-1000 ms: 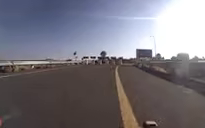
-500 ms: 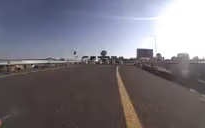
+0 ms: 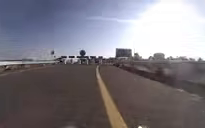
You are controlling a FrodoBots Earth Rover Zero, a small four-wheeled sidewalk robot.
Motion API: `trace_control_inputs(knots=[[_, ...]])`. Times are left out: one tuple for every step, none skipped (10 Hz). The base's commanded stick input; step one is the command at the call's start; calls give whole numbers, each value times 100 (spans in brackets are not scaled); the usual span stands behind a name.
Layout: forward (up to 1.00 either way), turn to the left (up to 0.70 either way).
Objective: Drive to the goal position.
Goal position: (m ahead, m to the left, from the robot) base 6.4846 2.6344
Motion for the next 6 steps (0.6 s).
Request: trace_control_inputs(knots=[[70,0],[70,0],[70,0],[70,0],[70,0],[70,0]])
